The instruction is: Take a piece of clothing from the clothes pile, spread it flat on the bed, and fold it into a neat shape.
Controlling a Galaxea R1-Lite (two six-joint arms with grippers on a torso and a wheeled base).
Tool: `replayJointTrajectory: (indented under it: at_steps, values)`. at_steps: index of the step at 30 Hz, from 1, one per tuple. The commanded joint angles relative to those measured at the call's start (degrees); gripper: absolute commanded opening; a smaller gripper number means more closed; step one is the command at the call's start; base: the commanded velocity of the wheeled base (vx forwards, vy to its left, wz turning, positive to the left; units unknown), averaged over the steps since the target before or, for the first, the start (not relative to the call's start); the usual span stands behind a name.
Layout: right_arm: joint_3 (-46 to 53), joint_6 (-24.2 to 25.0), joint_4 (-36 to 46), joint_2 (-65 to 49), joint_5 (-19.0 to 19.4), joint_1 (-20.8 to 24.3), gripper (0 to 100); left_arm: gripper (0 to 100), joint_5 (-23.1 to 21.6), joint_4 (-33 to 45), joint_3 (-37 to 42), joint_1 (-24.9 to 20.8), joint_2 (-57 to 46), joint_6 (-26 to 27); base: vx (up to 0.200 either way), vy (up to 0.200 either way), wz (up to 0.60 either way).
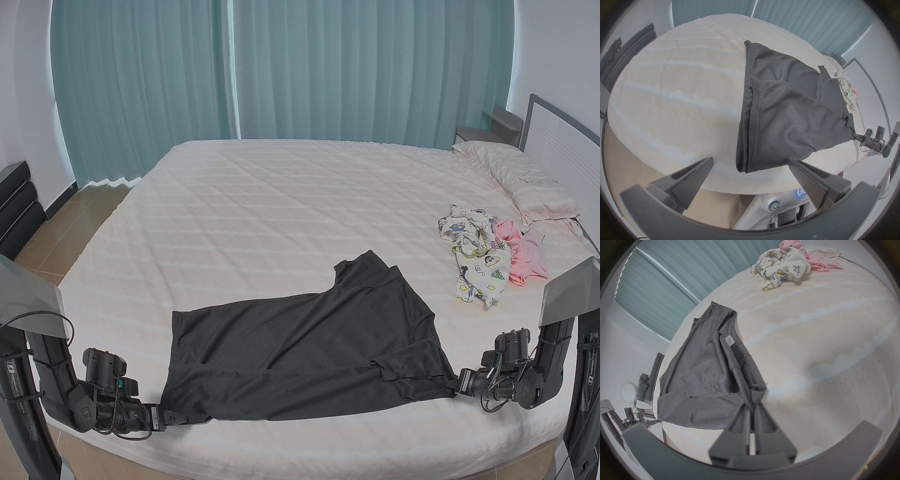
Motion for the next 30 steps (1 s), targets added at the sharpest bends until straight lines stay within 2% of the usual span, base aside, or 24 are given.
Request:
replayJointTrajectory:
  at_steps: [1, 4, 9, 17, 18, 22, 26, 30]
  values:
    - [0.7, -0.1, -0.1, 0.3, 0.0, 0.0, 0, 100, 0.0, -0.1, -0.3, -0.2, 0.9, -0.2, 0.0, 0.0, 0.0]
    - [2.1, -0.1, -2.8, 0.3, 0.0, 0.0, 0, 100, 0.0, -0.9, -1.1, -0.4, 0.9, -1.5, 0.0, 0.0, 0.0]
    - [4.1, -0.1, -8.2, 1.6, 0.0, 0.0, 0, 100, 0.1, -1.2, -2.6, -3.6, 0.9, -9.0, 0.0, 0.0, 0.0]
    - [3.8, 0.0, -8.4, 1.5, 0.0, 0.0, 0, 100, 0.2, -1.2, -2.5, -4.5, 1.2, -9.2, 0.0, 0.0, 0.0]
    - [3.8, 0.0, -8.4, 1.5, 0.0, 0.0, 0, 0, 0.2, -1.2, -2.5, -4.5, 1.2, -9.2, 0.0, 0.0, 0.0]
    - [3.7, 0.0, -8.4, 1.6, 0.0, -0.3, 0, 0, 1.4, -0.8, -2.0, -4.5, 1.2, -9.0, 0.0, 0.0, 0.0]
    - [3.8, 0.0, -8.5, 1.3, 0.0, -0.7, 0, 0, 6.1, -0.9, -2.6, -4.5, 2.0, -9.1, 0.0, 0.0, 0.0]
    - [3.9, 0.0, -8.5, 1.1, 0.0, -0.8, 0, 0, 6.6, -0.9, -2.5, -4.5, 2.2, -9.1, 0.0, 0.0, 0.0]
